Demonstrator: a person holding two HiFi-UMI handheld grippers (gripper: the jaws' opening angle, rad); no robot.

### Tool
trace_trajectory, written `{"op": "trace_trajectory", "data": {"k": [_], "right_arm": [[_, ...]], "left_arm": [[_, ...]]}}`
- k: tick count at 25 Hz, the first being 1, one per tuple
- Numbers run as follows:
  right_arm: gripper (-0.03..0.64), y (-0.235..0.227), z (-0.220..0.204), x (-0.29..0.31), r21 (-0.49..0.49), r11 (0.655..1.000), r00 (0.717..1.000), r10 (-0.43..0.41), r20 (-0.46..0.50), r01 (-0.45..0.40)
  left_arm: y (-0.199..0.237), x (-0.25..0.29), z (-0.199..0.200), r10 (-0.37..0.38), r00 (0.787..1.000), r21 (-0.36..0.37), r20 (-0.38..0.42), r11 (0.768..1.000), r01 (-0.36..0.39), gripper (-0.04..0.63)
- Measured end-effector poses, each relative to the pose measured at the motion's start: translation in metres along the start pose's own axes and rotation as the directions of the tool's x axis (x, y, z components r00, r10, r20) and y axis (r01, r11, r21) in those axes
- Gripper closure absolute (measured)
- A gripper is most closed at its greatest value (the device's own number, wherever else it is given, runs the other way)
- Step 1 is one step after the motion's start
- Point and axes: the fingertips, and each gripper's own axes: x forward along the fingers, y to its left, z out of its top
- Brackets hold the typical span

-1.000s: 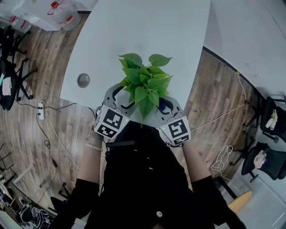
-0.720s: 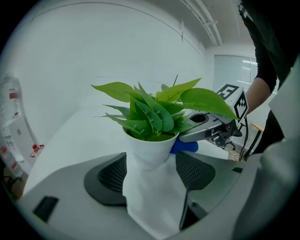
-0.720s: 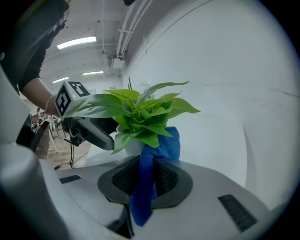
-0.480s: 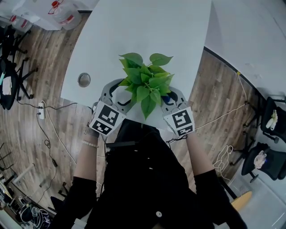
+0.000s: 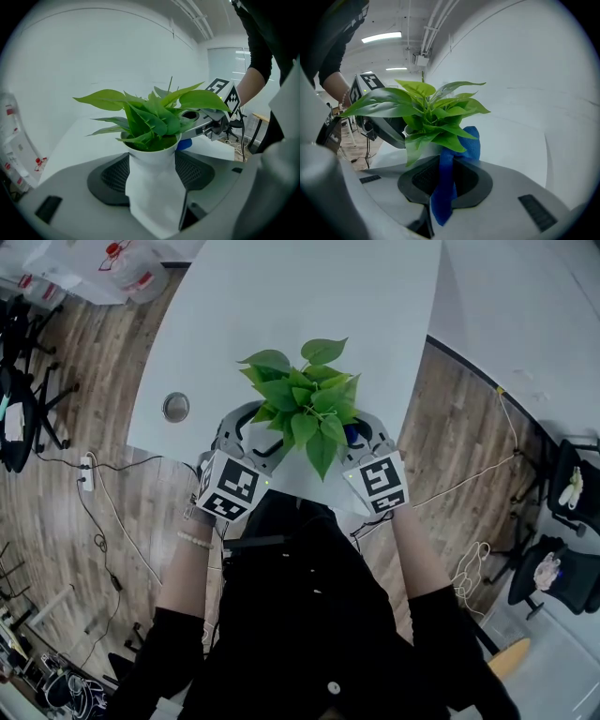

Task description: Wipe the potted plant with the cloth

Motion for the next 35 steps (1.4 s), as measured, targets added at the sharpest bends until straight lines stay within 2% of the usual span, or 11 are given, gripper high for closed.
{"op": "trace_trajectory", "data": {"k": [7,13,16,21,26,31,35], "right_arm": [[0.532,0.024,-0.016,-0.011,0.035,0.999,0.999,0.025,-0.02,-0.024],[0.532,0.044,-0.01,-0.017,0.08,0.996,0.999,0.041,-0.004,-0.04],[0.532,0.049,-0.006,-0.019,0.101,0.994,0.999,0.04,0.009,-0.041],[0.532,0.045,-0.007,-0.017,0.147,0.989,1.0,0.017,0.011,-0.018],[0.532,0.031,-0.007,-0.014,0.16,0.987,1.0,-0.013,0.018,0.01],[0.532,0.018,-0.005,-0.007,0.142,0.99,1.0,-0.026,0.012,0.024],[0.532,0.007,-0.003,-0.001,0.125,0.991,0.999,-0.039,0.007,0.038]], "left_arm": [[-0.007,0.003,0.0,0.068,0.998,-0.06,-0.006,0.996,-0.068,0.285],[-0.01,0.002,0.003,0.132,0.99,-0.097,-0.041,0.986,-0.135,0.287],[-0.011,0.004,0.002,0.142,0.989,-0.123,-0.043,0.982,-0.146,0.287],[-0.007,0.002,0.002,0.114,0.993,-0.181,-0.032,0.976,-0.118,0.287],[0.002,-0.005,0.013,0.079,0.997,-0.185,0.011,0.98,-0.076,0.287],[0.012,-0.009,0.011,0.033,0.999,-0.147,0.023,0.989,-0.029,0.285],[0.016,-0.008,0.011,-0.034,0.999,-0.11,0.028,0.993,0.037,0.278]]}}
